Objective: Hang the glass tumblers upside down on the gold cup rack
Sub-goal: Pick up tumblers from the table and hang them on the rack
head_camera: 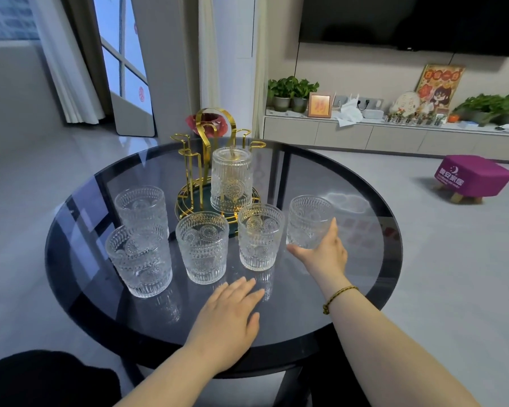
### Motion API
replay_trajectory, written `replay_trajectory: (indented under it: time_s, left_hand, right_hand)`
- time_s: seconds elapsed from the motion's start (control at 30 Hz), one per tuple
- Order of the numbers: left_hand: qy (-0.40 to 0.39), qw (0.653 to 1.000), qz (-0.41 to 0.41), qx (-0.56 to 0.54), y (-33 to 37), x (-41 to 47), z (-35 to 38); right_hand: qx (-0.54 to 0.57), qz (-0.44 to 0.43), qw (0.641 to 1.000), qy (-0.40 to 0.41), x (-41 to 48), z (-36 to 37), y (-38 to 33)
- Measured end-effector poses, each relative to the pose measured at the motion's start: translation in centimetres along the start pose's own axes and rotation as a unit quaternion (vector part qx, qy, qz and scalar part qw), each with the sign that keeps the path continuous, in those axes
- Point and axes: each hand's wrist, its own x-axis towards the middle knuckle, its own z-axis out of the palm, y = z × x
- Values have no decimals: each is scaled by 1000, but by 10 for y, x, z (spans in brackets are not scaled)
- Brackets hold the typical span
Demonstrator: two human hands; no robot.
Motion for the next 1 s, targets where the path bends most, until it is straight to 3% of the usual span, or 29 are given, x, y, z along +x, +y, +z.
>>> replay_trajectory:
  time_s: [0.23,0.43,0.53,0.7,0.9,1.0]
  left_hand:
    - [-5,1000,0,-3,0,1,-1]
    - [-26,999,-8,-34,2,-4,-12]
    - [21,998,15,-64,3,-7,-30]
    - [194,974,101,-57,9,5,-87]
    - [277,959,28,-51,-28,47,-149]
    - [252,968,-15,-2,-54,72,-162]
  right_hand:
    - [28,-26,999,28,4,4,2]
    - [131,-44,990,23,-2,-5,2]
    - [196,-46,979,28,0,-18,-5]
    - [258,-92,961,29,18,-56,-35]
    - [209,-160,965,19,41,-89,-77]
    - [178,-167,970,11,52,-92,-96]
